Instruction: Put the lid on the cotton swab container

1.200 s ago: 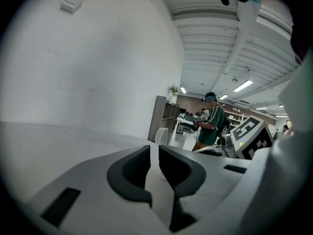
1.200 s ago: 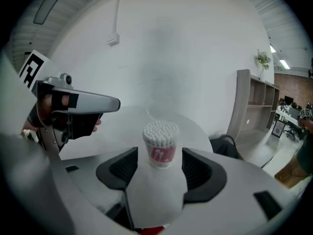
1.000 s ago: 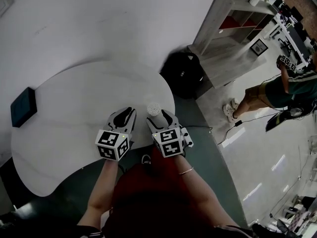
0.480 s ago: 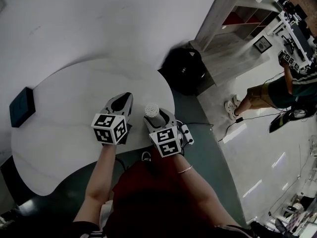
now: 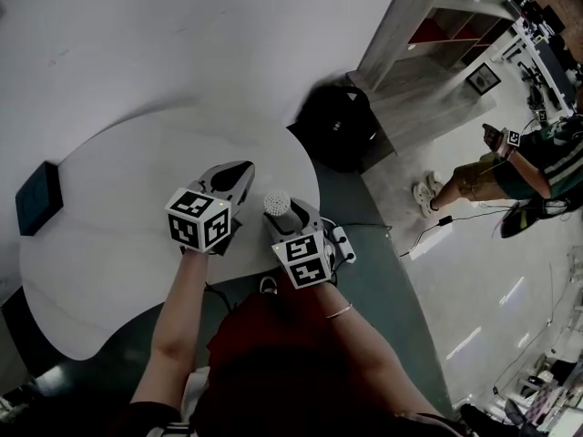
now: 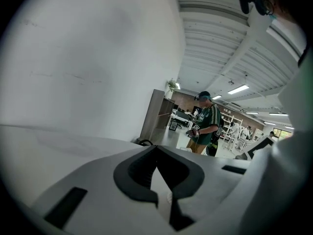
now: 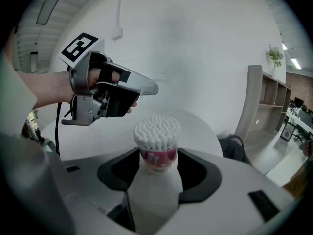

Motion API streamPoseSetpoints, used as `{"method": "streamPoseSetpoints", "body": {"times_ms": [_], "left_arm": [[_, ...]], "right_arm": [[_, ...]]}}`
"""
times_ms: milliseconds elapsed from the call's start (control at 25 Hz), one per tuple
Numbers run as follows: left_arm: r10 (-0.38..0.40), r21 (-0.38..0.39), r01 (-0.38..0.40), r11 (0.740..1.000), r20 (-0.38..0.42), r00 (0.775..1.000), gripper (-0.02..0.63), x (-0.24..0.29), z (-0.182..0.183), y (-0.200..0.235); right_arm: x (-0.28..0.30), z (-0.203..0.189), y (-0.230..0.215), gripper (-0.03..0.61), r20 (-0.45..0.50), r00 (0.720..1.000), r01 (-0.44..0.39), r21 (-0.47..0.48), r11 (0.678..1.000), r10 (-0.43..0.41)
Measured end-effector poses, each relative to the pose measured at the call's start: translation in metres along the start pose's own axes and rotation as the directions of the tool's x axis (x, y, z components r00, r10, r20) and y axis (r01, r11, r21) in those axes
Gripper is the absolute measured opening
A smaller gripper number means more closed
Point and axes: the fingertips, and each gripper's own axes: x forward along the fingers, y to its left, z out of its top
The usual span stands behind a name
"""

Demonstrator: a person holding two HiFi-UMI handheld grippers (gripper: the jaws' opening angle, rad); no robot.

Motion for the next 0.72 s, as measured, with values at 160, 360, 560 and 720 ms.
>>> {"method": "streamPoseSetpoints", "body": {"times_ms": [160,360,560,720], "left_arm": [[-0.045,-0.001,0.045,0.999,-0.006,0.999,0.025,-0.004,-0.001,-0.015],[-0.078,0.005,0.078,0.997,-0.012,0.997,0.024,-0.009,-0.007,-0.03],[-0.108,0.007,0.108,0.994,-0.026,0.994,0.023,-0.01,-0.016,-0.045],[-0.123,0.013,0.124,0.992,-0.044,0.991,0.023,-0.01,-0.021,-0.053]], "right_arm": [[0.0,0.0,0.0,0.253,-0.002,1.0,0.009,0.003,1.0,-0.009],[0.0,-0.001,0.0,0.253,-0.006,1.0,0.017,0.007,1.0,-0.017],[0.0,-0.001,-0.001,0.253,-0.001,1.0,0.026,0.013,1.0,-0.026],[0.001,-0.001,0.0,0.253,0.002,1.0,0.03,0.014,0.999,-0.03]]}}
